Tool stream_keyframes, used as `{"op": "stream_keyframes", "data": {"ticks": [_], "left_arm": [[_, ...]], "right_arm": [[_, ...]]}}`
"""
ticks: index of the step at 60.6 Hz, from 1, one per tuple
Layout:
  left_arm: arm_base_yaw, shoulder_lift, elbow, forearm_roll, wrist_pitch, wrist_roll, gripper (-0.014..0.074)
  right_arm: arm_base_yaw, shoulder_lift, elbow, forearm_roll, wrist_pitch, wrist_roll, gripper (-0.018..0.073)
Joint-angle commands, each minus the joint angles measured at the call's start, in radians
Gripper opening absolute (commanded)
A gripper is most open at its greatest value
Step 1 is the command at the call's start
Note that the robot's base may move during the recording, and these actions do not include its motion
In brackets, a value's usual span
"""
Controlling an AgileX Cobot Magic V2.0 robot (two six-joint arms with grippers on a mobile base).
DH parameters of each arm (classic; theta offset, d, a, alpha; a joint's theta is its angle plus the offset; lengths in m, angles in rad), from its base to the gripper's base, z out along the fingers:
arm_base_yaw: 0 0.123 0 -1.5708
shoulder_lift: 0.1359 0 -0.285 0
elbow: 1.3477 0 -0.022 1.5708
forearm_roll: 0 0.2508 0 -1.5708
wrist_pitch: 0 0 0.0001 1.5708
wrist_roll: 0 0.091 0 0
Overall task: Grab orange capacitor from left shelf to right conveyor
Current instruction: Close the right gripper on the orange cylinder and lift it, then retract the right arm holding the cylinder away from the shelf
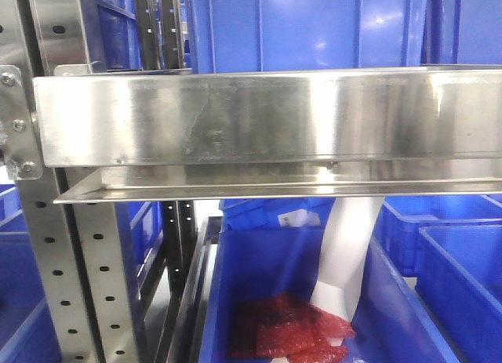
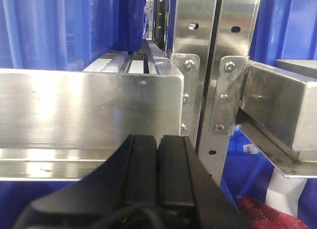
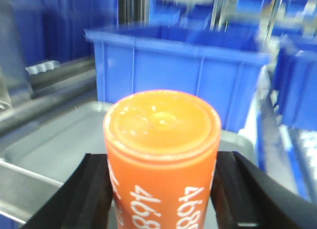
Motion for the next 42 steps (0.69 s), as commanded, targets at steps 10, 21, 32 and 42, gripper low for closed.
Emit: {"op": "stream_keyframes", "data": {"ticks": [10, 21, 32, 42], "left_arm": [[-0.007, -0.010, -0.004, -0.003, -0.089, -0.002, -0.0127], [-0.007, -0.010, -0.004, -0.003, -0.089, -0.002, -0.0127], [-0.007, -0.010, -0.004, -0.003, -0.089, -0.002, -0.0127], [-0.007, -0.010, -0.004, -0.003, -0.089, -0.002, -0.0127]], "right_arm": [[-0.002, -0.099, 0.004, -0.011, -0.084, -0.005, 0.0132], [-0.002, -0.099, 0.004, -0.011, -0.090, -0.005, 0.0132], [-0.002, -0.099, 0.004, -0.011, -0.090, -0.005, 0.0132], [-0.002, -0.099, 0.004, -0.011, -0.090, -0.005, 0.0132]]}}
